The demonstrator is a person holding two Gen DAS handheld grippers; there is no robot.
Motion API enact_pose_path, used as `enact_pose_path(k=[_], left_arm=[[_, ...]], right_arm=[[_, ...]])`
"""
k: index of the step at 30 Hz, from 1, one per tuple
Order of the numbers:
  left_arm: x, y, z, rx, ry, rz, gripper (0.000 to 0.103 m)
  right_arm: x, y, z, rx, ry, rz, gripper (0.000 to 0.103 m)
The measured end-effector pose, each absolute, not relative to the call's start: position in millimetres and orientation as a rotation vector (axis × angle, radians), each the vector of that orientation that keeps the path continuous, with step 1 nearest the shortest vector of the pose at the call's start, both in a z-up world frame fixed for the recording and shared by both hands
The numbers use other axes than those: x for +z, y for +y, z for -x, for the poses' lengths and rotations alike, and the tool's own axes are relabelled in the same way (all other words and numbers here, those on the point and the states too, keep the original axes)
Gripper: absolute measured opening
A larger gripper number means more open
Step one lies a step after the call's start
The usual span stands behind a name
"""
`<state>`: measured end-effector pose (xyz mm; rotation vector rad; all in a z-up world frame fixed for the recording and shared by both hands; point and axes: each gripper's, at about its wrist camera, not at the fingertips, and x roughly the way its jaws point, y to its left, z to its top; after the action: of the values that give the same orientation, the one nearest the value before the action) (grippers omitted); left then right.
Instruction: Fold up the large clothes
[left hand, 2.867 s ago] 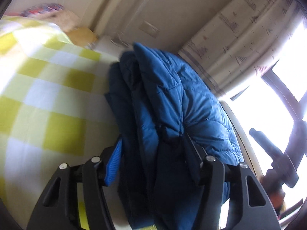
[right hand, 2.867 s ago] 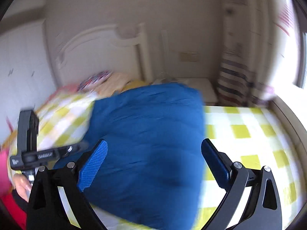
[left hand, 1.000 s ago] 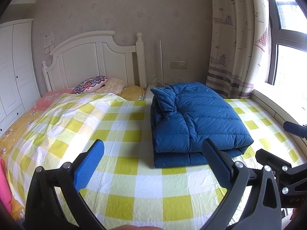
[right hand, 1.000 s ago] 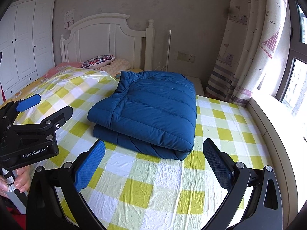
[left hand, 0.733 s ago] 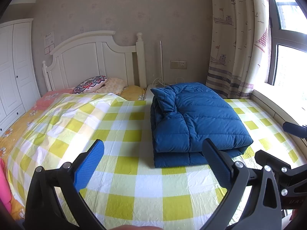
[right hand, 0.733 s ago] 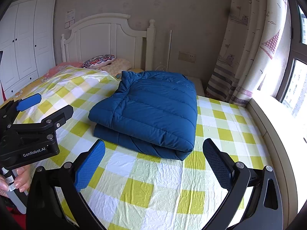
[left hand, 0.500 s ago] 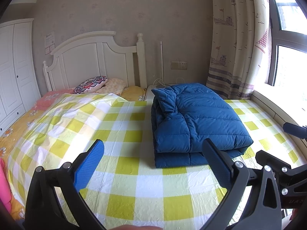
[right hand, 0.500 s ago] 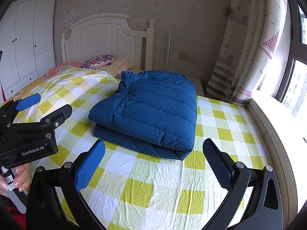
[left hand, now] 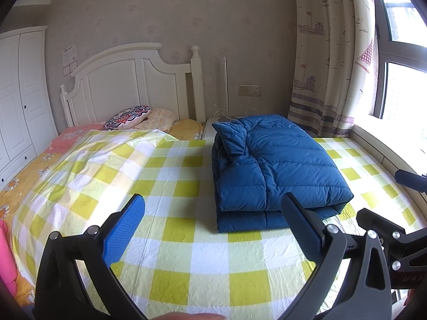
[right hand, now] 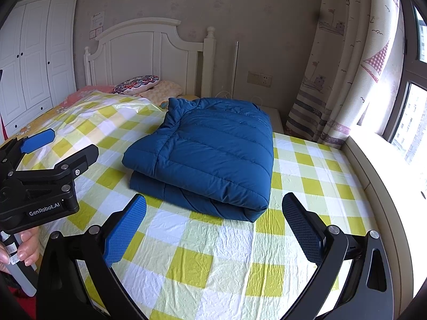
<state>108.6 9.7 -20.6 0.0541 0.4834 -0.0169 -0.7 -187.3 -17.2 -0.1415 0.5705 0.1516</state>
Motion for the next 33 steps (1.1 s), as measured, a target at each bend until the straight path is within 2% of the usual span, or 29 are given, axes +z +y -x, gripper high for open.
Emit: enact_pose_path(k=[23,33], left_arm=[[-14.6,13.3,-108.1,-0.021,0.478,-0.064,0.101],[-31.7,-0.6,-120.4,-0.076,0.480,-0.112,0.101]], right_arm=[[-18.6,-186.2,0.4,0.149,0.571,0.145,0.098],[-43.8,-188.1,-18.3,0.163,0.630,0.140,0.098]])
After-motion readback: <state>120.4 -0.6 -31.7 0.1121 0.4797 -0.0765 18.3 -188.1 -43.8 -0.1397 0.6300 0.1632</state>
